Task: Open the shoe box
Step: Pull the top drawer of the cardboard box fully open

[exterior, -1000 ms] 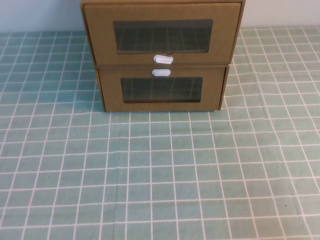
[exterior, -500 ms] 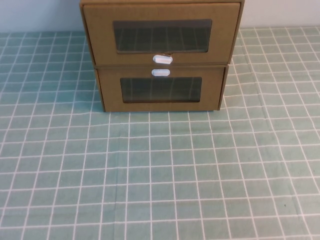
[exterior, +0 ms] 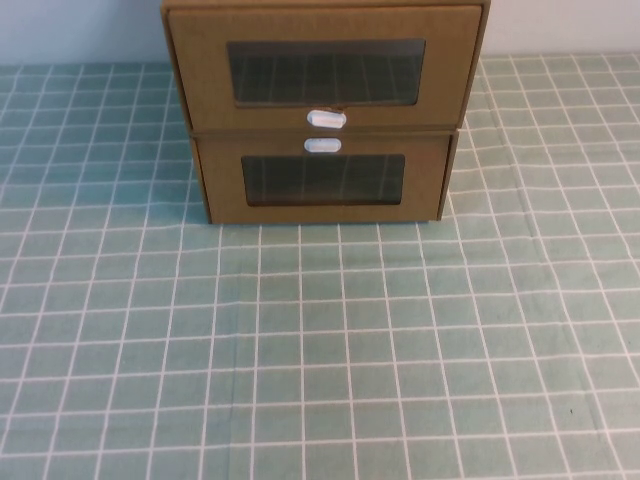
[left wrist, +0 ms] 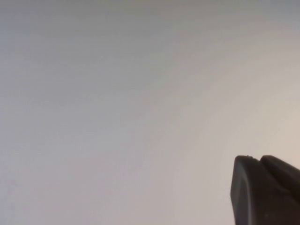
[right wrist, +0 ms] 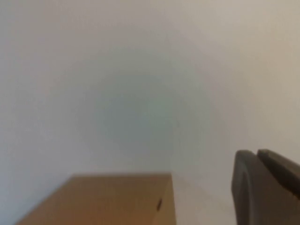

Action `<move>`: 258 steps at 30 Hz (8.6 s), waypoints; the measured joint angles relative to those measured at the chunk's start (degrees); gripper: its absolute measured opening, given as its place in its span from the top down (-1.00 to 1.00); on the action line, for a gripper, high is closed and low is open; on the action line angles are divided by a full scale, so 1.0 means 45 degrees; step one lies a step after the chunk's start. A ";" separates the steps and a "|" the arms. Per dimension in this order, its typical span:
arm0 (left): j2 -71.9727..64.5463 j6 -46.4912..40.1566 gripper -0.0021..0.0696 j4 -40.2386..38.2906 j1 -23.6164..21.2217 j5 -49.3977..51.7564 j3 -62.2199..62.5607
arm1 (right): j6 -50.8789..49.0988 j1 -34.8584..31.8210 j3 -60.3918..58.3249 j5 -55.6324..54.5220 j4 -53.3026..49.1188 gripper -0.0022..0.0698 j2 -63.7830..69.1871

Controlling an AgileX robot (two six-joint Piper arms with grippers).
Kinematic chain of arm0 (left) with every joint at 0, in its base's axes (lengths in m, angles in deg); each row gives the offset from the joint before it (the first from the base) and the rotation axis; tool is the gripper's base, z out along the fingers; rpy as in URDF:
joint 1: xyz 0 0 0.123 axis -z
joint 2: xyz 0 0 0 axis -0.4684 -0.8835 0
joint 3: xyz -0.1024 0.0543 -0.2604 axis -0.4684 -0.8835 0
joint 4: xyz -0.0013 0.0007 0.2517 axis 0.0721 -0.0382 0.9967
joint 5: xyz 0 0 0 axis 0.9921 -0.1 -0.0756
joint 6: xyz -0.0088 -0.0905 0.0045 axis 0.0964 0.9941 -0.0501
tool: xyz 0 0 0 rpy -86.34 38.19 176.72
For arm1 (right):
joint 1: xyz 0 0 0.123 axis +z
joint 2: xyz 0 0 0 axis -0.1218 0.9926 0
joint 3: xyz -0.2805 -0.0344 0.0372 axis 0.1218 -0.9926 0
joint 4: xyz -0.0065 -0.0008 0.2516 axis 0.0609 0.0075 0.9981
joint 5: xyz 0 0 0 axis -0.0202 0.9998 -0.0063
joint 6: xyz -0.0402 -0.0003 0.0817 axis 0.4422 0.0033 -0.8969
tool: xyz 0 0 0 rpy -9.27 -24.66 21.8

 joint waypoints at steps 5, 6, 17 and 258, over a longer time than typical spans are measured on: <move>-0.1414 -0.0454 0.96 -0.0336 0.0000 0.2516 0.0397 | 0.0299 0.0000 0.0047 0.1103 -0.0182 0.98 0.2209; -0.1627 -0.0333 0.96 -0.0336 0.0000 0.2590 0.0397 | 0.0295 0.0000 0.0047 0.1296 -0.0040 0.98 0.2491; -0.6532 0.0068 0.96 -0.0458 0.0000 0.6398 0.2868 | 0.5062 0.2083 0.0047 0.2998 0.0826 0.98 0.5721; 0.5116 0.0644 0.96 0.2571 0.1783 0.7681 -1.0290 | 0.4048 -0.0525 -1.1063 0.5180 0.2068 0.98 -0.7450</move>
